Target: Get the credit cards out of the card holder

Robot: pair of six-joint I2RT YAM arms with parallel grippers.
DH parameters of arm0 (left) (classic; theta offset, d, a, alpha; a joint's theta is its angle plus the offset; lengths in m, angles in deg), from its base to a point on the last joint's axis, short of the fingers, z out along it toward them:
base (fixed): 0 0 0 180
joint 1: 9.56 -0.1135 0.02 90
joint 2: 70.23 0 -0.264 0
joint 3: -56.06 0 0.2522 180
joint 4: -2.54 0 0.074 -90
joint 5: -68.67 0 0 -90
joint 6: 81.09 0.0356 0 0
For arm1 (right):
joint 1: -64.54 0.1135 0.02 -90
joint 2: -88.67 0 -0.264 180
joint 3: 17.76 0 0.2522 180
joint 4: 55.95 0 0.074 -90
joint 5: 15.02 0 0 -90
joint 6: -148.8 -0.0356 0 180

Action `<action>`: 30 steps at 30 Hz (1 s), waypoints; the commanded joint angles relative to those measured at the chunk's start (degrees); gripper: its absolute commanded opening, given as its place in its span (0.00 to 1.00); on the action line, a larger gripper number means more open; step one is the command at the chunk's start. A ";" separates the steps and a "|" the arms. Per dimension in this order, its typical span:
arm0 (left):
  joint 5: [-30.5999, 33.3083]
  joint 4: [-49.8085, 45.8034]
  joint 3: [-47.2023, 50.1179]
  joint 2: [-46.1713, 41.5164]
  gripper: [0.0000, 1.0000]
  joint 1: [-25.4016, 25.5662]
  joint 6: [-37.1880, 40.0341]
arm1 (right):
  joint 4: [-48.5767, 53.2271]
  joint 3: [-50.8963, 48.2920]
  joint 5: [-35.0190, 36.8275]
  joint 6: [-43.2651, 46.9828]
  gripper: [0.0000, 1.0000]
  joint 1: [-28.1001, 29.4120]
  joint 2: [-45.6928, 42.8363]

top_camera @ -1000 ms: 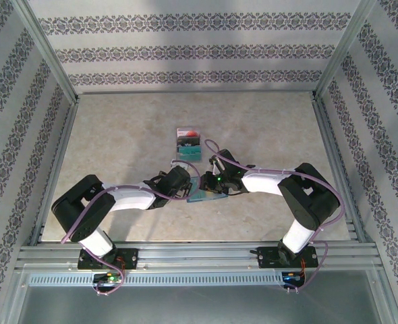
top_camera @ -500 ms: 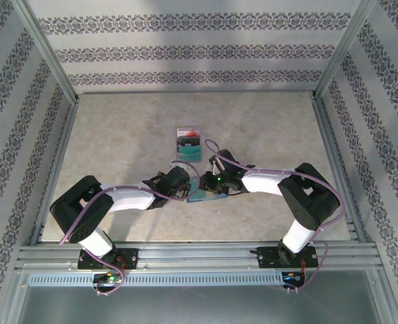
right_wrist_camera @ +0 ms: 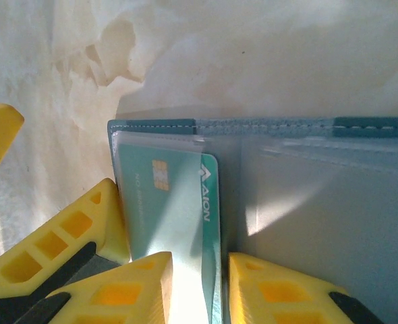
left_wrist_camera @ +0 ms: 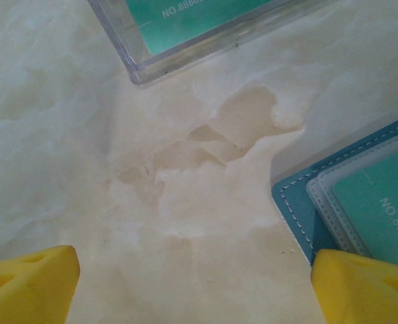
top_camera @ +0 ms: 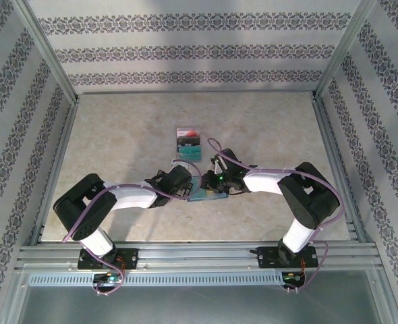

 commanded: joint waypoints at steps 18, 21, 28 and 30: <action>0.16 -2.57 -0.37 1.85 0.93 0.62 0.84 | -7.41 -3.40 -5.64 -1.71 0.24 -1.14 -4.33; 0.31 -2.53 -0.34 1.76 0.93 0.62 0.74 | -7.48 -3.47 -5.64 -1.76 0.23 -1.11 -4.11; 0.38 -2.54 -0.47 1.76 0.93 0.62 0.89 | -10.12 -3.80 -6.47 -2.65 0.21 -1.11 -1.67; 0.34 -2.63 -0.51 1.76 0.93 0.62 0.82 | -11.18 -4.02 -6.77 -3.01 0.19 -1.18 -0.98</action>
